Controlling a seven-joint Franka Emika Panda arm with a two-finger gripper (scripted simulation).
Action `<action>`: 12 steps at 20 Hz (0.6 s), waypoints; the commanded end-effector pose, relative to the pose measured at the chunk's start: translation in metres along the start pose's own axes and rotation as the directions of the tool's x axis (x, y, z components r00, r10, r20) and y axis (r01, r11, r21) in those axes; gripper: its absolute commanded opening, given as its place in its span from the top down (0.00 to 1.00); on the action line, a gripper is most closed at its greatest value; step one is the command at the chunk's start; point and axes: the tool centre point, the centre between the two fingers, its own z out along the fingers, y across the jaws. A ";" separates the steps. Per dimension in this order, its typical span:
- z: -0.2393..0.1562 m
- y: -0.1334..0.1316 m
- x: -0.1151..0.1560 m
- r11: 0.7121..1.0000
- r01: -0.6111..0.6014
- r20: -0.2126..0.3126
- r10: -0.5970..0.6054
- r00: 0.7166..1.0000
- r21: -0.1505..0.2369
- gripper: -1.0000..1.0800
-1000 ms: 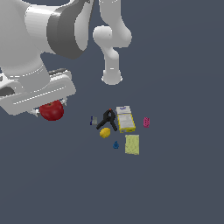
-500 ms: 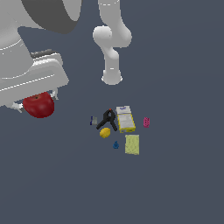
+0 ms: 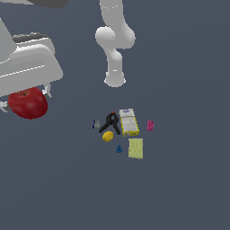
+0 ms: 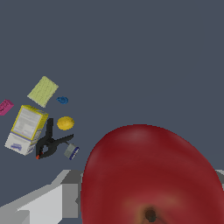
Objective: Pick up a designated object from a clutter of objects.
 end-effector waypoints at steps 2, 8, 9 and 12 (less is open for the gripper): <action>-0.010 0.003 0.004 1.000 0.000 -0.002 0.000 1.000 -0.002 1.00; -0.016 0.005 0.008 1.000 0.000 -0.002 0.000 1.000 -0.002 1.00; -0.017 0.005 0.008 1.000 0.000 -0.002 0.000 1.000 -0.002 1.00; -0.017 0.005 0.008 1.000 0.000 -0.002 0.000 1.000 -0.002 1.00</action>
